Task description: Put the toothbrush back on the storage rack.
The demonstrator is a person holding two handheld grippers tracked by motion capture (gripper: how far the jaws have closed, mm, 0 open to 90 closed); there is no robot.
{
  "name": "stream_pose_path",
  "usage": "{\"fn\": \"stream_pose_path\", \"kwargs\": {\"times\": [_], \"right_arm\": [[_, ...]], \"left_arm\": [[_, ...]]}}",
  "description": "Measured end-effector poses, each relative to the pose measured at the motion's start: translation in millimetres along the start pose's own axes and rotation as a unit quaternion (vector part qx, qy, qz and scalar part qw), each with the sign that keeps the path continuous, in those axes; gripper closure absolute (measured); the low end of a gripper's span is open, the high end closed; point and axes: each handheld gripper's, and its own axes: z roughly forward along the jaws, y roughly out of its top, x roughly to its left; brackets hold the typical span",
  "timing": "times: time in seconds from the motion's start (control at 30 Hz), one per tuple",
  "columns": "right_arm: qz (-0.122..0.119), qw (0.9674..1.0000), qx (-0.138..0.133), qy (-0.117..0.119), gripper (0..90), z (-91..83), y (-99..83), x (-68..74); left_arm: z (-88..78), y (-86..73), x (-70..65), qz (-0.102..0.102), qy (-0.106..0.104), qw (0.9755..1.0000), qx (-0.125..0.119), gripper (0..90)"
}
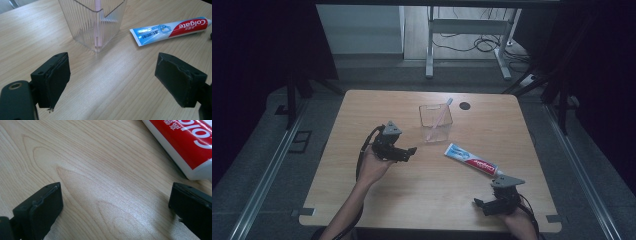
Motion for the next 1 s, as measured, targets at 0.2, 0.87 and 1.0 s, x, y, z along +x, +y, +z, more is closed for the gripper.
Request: {"fn": "stream_pose_path", "kwargs": {"times": [0.2,0.87,1.0], "right_arm": [[0.000,1.0000,0.000,0.000,0.0,0.1,0.0,0.1],[0.001,1.0000,-0.001,0.000,0.0,0.1,0.0,0.2],[0.002,1.0000,-0.001,0.000,0.0,0.1,0.0,0.3]], "left_arm": [[-3.6,-8.3,0.1,-0.002,0.002,1.0000,0.001,13.2],[-15.9,-46.6,-5.3,-0.011,0.012,0.9998,0.006,13.3],[-16.9,-56.6,-4.9,-0.020,0.010,0.9997,0.004,13.3]]}}
